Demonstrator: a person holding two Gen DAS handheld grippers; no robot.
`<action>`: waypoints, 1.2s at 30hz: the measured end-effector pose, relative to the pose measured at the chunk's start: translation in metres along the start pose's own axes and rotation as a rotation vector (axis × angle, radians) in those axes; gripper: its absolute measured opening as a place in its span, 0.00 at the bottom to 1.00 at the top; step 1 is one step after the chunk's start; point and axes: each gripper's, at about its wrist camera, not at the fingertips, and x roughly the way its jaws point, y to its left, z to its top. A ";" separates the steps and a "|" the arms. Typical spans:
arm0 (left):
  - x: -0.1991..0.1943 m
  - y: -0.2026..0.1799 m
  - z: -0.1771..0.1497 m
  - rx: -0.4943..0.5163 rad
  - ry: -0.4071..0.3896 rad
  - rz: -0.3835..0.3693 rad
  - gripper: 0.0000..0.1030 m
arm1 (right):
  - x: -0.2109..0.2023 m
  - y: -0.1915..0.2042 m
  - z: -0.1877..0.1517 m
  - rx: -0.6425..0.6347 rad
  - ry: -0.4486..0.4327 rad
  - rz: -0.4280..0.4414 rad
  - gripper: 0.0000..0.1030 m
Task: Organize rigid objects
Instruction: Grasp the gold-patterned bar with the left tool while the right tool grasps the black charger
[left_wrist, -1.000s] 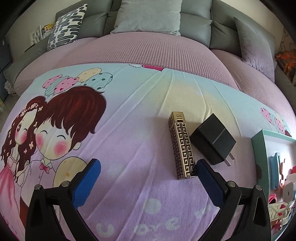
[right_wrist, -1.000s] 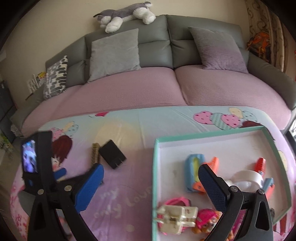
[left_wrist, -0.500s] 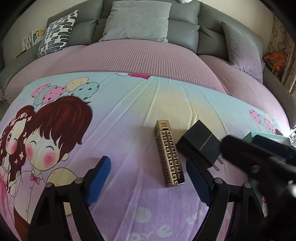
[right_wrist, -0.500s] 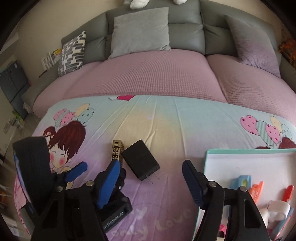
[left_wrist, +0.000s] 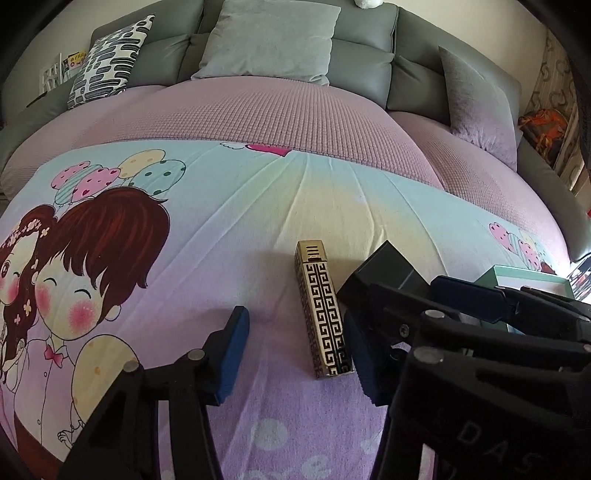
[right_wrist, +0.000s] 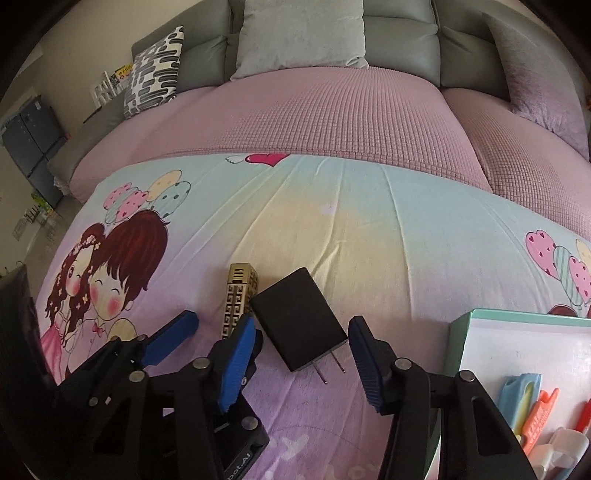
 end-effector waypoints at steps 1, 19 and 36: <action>0.000 0.001 0.000 -0.008 0.000 0.003 0.49 | 0.000 0.000 0.000 0.000 -0.002 -0.001 0.51; -0.002 0.010 0.003 -0.043 -0.033 -0.004 0.15 | 0.003 -0.007 0.001 0.042 -0.041 0.012 0.49; -0.017 0.041 0.001 -0.124 0.021 0.092 0.15 | 0.010 0.003 0.008 0.018 -0.062 0.000 0.44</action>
